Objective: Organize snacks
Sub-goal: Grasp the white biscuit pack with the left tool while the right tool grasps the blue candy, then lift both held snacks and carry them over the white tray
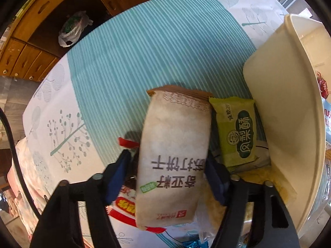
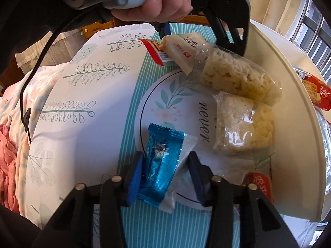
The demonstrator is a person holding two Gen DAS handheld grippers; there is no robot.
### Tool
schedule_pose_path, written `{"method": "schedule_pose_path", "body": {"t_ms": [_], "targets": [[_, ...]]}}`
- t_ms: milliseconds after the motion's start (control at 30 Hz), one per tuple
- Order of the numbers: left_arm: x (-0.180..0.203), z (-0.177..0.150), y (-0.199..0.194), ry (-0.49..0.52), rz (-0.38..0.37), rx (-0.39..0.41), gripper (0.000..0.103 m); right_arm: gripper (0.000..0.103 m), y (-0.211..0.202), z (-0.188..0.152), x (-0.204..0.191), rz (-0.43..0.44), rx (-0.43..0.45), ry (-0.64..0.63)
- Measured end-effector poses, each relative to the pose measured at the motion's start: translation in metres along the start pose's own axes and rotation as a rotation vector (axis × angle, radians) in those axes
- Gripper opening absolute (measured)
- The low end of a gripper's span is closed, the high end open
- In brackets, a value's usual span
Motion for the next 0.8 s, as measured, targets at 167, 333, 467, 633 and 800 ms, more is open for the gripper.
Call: {"method": "schedule_pose_path", "body": {"t_ms": [167,333,467,633,800], "targets": [[-0.012,-0.002,0.001,-0.038,-0.03,-0.024,0.057,0.036,0.0,0.001,0.001,0.019,-0.013,-0.007],[-0.025,-0.015,-0.002,-0.07,-0.048,-0.045,0.054,0.033,-0.001,0.0,0.005,0.046,-0.041,0.0],[-0.037,-0.027,-0.01,-0.096,-0.062,-0.05,0.053,0.032,-0.002,-0.002,0.003,0.065,-0.065,-0.002],[-0.052,-0.044,-0.023,-0.132,-0.084,-0.047,0.053,0.032,-0.005,-0.006,0.001,0.089,-0.105,0.007],[-0.073,-0.062,-0.039,-0.176,-0.109,-0.036,0.053,0.032,-0.01,-0.015,0.001,0.109,-0.149,0.042]]}}
Point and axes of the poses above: each gripper's, at about its wrist camera, not at the fingertips, and y roughly the way its jaws point, x to its right, z to its top, the point moved 4 cm from there along y, roughly the way its jaws point, and after that the axes turned 14 degrees about -y, right-handed, at the moved point
